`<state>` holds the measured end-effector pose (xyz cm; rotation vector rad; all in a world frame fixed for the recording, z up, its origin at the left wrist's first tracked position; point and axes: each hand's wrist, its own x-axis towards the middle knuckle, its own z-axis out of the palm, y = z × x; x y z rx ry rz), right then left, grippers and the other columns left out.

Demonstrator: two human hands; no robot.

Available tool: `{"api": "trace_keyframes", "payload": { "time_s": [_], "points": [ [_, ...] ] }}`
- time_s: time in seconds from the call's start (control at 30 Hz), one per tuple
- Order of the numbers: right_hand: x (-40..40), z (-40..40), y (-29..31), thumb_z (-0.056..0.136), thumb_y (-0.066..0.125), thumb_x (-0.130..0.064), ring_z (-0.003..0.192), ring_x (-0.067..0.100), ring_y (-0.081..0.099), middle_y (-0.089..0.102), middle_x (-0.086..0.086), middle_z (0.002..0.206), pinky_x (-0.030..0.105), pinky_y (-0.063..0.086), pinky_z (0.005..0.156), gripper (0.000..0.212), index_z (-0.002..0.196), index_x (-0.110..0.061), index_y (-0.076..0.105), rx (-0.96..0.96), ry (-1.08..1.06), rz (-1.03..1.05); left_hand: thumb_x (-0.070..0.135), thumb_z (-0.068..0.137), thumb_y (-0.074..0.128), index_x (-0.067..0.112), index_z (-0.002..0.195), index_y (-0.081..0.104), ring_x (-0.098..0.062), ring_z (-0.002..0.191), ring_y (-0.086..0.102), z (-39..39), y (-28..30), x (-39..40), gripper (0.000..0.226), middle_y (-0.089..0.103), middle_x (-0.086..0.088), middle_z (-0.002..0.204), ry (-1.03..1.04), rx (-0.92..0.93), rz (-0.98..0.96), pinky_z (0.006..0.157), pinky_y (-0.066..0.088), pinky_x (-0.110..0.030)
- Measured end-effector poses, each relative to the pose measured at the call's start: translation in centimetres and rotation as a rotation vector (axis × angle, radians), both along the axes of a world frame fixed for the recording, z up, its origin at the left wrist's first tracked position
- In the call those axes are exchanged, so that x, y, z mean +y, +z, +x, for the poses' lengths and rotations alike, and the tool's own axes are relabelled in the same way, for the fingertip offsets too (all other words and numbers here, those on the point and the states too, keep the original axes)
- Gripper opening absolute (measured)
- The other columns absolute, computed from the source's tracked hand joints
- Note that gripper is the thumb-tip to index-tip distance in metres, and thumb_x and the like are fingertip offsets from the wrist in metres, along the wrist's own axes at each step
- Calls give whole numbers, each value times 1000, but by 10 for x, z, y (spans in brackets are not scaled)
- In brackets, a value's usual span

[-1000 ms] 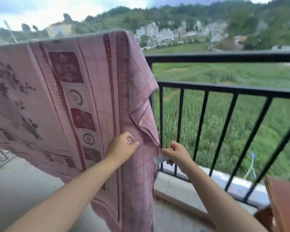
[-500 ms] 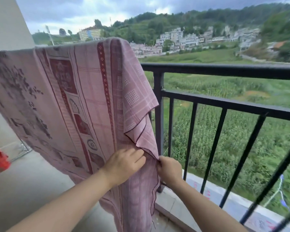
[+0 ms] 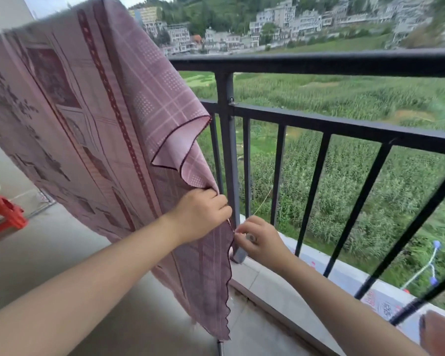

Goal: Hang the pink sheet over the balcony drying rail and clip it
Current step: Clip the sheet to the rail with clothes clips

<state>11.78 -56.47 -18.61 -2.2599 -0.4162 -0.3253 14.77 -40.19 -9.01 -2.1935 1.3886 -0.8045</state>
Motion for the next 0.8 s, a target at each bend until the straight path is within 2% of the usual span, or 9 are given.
{"api": "trace_keyframes", "payload": {
  "time_s": [0.07, 0.17, 0.23, 0.3, 0.47, 0.57, 0.63, 0.7, 0.8],
  "points": [
    [-9, -4, 7, 86, 51, -27, 80, 10, 45, 50, 7, 88, 2, 32, 72, 30, 90, 0, 66, 32, -4, 41, 8, 55, 54, 20, 55, 60, -16, 40, 51, 4, 8, -2, 13, 53, 4, 48, 10, 66, 126, 37, 37, -21],
    [-23, -7, 12, 92, 46, -18, 92, 11, 44, 44, 2, 98, 10, 31, 79, 24, 105, -4, 60, 130, -1, 56, 6, 51, 73, 18, 64, 65, -20, 47, 58, 5, 21, -3, 19, 59, 1, 54, 99, 226, 208, 38, 44, -21],
    [-27, -10, 16, 90, 50, -19, 92, 9, 47, 47, 0, 101, 18, 39, 85, 26, 112, -7, 56, 173, -2, 91, 7, 72, 63, 11, 87, 66, -27, 75, 66, 2, 27, -6, 16, 67, -6, 79, 214, 358, 233, 58, 53, -32],
    [-31, -13, 19, 83, 61, -15, 91, 11, 54, 53, 3, 101, 22, 47, 86, 34, 115, -7, 54, 214, -32, 226, 8, 86, 45, 11, 108, 59, -29, 101, 59, 1, 32, -11, 26, 64, -8, 106, 380, 435, 302, 80, 51, -40],
    [-29, -27, 29, 64, 78, -9, 69, 17, 61, 63, 7, 78, 22, 53, 64, 26, 74, -23, 58, 237, -40, 425, 12, 90, 43, 17, 115, 55, -29, 108, 56, -1, 42, -23, 28, 60, -5, 118, 511, 479, 421, 82, 47, -37],
    [-26, -32, 28, 59, 81, -13, 58, 17, 53, 60, 15, 68, 33, 46, 55, 28, 65, -20, 55, 119, -85, 427, 16, 91, 45, 17, 114, 56, -30, 108, 56, -5, 47, -27, 26, 59, -6, 118, 546, 495, 430, 85, 50, -38],
    [-22, -33, 27, 59, 82, -15, 51, 10, 45, 56, 17, 62, 26, 38, 50, 27, 61, -14, 55, 0, -130, 408, 19, 91, 46, 17, 113, 57, -29, 108, 56, -5, 46, -28, 25, 60, -6, 118, 541, 489, 376, 86, 50, -39],
    [-16, -34, 26, 59, 81, -21, 45, 6, 36, 50, 7, 55, 15, 31, 47, 28, 59, -9, 55, -117, -182, 378, 23, 91, 46, 18, 111, 58, -28, 108, 56, -5, 43, -29, 24, 61, -5, 117, 540, 493, 267, 86, 48, -38],
    [-4, -35, 23, 60, 72, -29, 47, -2, 34, 39, -11, 51, 12, 30, 47, 32, 53, -4, 53, -202, -260, 404, 25, 91, 45, 19, 112, 57, -27, 109, 55, -5, 38, -31, 24, 60, -4, 118, 552, 490, 147, 83, 45, -36]
  ]
}}
